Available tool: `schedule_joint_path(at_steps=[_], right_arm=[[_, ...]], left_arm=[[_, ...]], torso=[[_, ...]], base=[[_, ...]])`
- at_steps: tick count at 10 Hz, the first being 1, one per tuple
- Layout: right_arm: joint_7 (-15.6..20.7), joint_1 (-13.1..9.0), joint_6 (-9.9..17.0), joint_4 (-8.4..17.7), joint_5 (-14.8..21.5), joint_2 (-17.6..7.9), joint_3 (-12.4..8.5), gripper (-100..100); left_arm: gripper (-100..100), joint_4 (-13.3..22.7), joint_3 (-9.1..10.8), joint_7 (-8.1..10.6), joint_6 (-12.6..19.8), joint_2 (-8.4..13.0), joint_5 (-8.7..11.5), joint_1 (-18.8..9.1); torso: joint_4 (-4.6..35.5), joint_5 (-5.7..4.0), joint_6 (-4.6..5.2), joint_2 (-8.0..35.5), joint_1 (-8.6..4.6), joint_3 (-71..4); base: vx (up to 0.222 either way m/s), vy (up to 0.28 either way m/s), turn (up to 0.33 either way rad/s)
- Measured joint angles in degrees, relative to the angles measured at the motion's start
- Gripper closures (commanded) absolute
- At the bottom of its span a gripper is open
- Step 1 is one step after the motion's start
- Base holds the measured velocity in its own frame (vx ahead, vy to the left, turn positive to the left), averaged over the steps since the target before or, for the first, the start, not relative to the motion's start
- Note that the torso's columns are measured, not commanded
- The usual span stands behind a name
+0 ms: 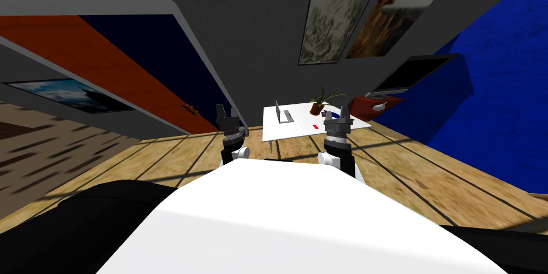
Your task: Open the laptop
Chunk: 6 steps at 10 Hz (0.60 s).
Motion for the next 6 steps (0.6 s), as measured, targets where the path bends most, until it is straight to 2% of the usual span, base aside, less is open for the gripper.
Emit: schedule_joint_path(at_steps=[2, 6], right_arm=[[0.0, 0.0, 0.0, 0.0, 0.0, 0.0, 0.0, 0], [0.0, 0.0, 0.0, 0.0, 0.0, 0.0, 0.0, 0]], left_arm=[[0, 0.0, 0.0, 0.0, 0.0, 0.0, 0.0, 0.0], [0, 0.0, 0.0, 0.0, 0.0, 0.0, 0.0, 0.0]], torso=[[6.0, 0.0, 0.0, 6.0, 0.0, -12.0], [22.7, 0.0, 0.0, 22.7, 0.0, -45.4]], base=[[0.0, 0.0, 0.0], [0.0, 0.0, 0.0]])
